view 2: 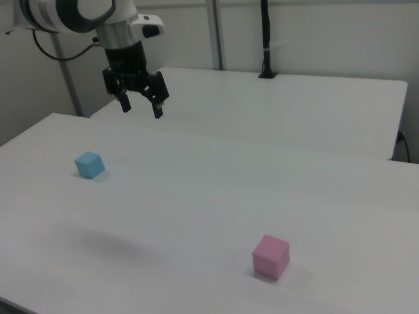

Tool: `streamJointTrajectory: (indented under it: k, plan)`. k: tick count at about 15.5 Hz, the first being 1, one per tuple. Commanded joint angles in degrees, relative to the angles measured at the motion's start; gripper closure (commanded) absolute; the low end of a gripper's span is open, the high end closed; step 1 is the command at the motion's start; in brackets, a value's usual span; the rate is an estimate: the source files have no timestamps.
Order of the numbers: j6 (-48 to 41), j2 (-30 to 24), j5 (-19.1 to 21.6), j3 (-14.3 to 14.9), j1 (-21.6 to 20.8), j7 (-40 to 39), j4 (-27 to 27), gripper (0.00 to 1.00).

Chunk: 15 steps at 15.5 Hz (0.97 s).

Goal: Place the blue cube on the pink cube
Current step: 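Move the open gripper over the light-blue cube and lower it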

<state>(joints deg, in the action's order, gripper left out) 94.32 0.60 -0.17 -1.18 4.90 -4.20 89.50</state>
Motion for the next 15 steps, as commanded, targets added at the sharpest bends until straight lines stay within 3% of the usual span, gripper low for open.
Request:
streamJointTrajectory:
  k: [1,9,15]
  plan:
    - [-1.3,-1.1,0.9,0.1,-0.7,-1.0,1.4,0.0]
    - [-0.5,-1.3,1.9,-2.4,-1.0,5.8,4.5,0.0]
    - [0.7,-1.0,9.9,-2.4,-1.5,11.6,4.5,0.0]
